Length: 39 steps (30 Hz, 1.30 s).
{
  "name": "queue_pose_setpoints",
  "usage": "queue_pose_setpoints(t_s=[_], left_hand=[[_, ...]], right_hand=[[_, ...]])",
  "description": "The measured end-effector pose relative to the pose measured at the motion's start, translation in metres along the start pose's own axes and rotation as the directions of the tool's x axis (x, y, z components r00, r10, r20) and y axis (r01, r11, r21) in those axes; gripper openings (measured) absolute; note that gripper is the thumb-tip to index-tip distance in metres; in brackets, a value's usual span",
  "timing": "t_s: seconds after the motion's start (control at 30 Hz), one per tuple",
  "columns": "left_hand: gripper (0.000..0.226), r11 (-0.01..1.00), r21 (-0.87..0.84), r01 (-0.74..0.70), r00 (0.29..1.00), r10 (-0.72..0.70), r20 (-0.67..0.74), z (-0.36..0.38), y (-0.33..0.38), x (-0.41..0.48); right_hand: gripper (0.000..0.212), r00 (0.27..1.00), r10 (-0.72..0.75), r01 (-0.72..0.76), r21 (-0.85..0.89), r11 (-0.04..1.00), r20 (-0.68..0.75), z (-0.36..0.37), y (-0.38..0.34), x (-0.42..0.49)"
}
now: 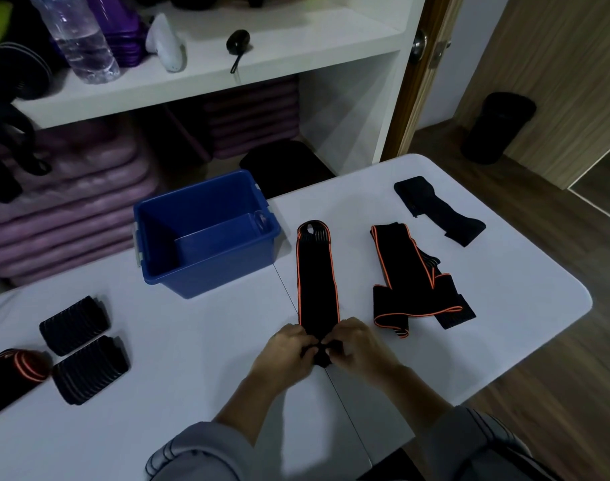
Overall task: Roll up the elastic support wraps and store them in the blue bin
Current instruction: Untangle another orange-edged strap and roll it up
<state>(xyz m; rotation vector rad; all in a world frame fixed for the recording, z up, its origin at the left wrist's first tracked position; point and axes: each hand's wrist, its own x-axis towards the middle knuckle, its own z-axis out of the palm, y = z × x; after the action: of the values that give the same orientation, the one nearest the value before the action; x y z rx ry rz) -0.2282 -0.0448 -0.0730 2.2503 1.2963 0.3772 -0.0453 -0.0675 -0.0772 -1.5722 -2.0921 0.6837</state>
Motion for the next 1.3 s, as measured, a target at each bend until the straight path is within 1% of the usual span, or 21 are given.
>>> queue_pose_setpoints(t_s=[0.1,0.17,0.23,0.37,0.43,0.5,0.57,0.67,0.73,0.8,0.93,0.97,1.03,1.07,1.1,1.13,1.2,1.23,1.3], left_hand=[[0.047,0.994,0.034,-0.100,0.994,0.098,0.054,0.004,-0.015,-0.010],[0.058,0.989,0.053,-0.137,0.988,0.133,0.078,0.007,-0.023,-0.013],[0.059,0.989,0.065,-0.136,0.989,0.131,0.072,0.008,-0.023,-0.013],[0.045,0.986,0.066,-0.153,0.988,0.154,-0.017,0.006,-0.016,-0.008],[0.047,0.994,0.037,-0.100,0.994,0.101,-0.033,0.002,-0.011,-0.004],[0.047,1.000,-0.024,0.011,1.000,-0.012,-0.015,-0.002,-0.007,0.003],[0.042,0.982,-0.118,0.149,0.989,-0.147,0.025,-0.007,-0.003,0.011],[0.028,0.929,-0.212,0.304,0.953,-0.294,0.080,-0.003,-0.001,0.021],[0.025,0.906,-0.233,0.354,0.935,-0.350,0.059,0.000,0.000,0.025],[0.026,0.901,-0.218,0.375,0.926,-0.374,0.047,0.002,-0.002,0.029],[0.030,0.902,-0.153,0.403,0.914,-0.389,0.117,0.001,-0.005,0.031],[0.030,0.908,-0.134,0.397,0.917,-0.387,0.096,0.000,-0.003,0.031],[0.029,0.926,-0.088,0.366,0.929,-0.369,-0.019,0.000,0.001,0.028],[0.028,0.942,-0.055,0.330,0.939,-0.333,-0.087,-0.001,0.004,0.026],[0.026,0.962,-0.023,0.271,0.953,-0.272,-0.133,-0.001,0.005,0.025],[0.022,0.981,0.005,0.195,0.970,-0.193,-0.150,-0.001,0.006,0.023],[0.018,0.998,0.025,0.054,0.990,-0.051,-0.134,0.000,0.005,0.020],[0.021,1.000,0.022,0.012,0.991,-0.009,-0.136,0.001,0.002,0.019],[0.033,1.000,-0.002,-0.029,0.991,0.029,-0.132,0.003,-0.005,0.014]], right_hand=[[0.041,0.997,-0.049,0.049,0.001,0.999,0.061,-0.003,0.007,-0.006],[0.049,0.994,-0.063,0.064,-0.012,0.998,0.088,-0.001,0.012,-0.008],[0.049,0.995,-0.054,0.056,-0.027,0.998,0.081,0.000,0.013,-0.007],[0.045,0.999,-0.049,0.050,-0.014,0.999,0.024,0.000,0.011,-0.006],[0.044,1.000,0.000,0.000,0.017,1.000,0.005,-0.002,0.010,-0.003],[0.041,0.996,0.081,-0.083,0.064,0.994,0.033,-0.005,0.008,0.002],[0.036,0.987,0.150,-0.156,0.112,0.981,0.061,-0.007,0.005,0.010],[0.035,0.958,0.268,-0.279,0.112,0.954,0.101,-0.009,0.003,0.019],[0.029,0.948,0.311,-0.318,0.139,0.938,0.075,-0.006,0.004,0.021],[0.021,0.936,0.351,-0.353,0.170,0.920,0.040,-0.003,0.005,0.021],[0.023,0.926,0.378,-0.374,0.148,0.916,-0.004,0.003,0.010,0.022],[0.023,0.926,0.377,-0.372,0.136,0.918,-0.009,0.005,0.010,0.022],[0.024,0.928,0.369,-0.360,0.122,0.925,-0.057,0.006,0.009,0.023],[0.024,0.932,0.343,-0.331,0.114,0.937,-0.115,0.006,0.007,0.022],[0.023,0.942,0.286,-0.273,0.091,0.958,-0.178,0.006,0.006,0.022],[0.018,0.953,0.209,-0.200,0.062,0.978,-0.218,0.005,0.005,0.023],[0.011,0.972,0.062,-0.061,0.013,0.998,-0.229,0.002,0.008,0.023],[0.013,0.977,0.015,-0.016,-0.002,1.000,-0.213,0.000,0.009,0.022],[0.026,0.990,-0.024,0.023,-0.007,1.000,-0.137,-0.005,0.010,0.017]])
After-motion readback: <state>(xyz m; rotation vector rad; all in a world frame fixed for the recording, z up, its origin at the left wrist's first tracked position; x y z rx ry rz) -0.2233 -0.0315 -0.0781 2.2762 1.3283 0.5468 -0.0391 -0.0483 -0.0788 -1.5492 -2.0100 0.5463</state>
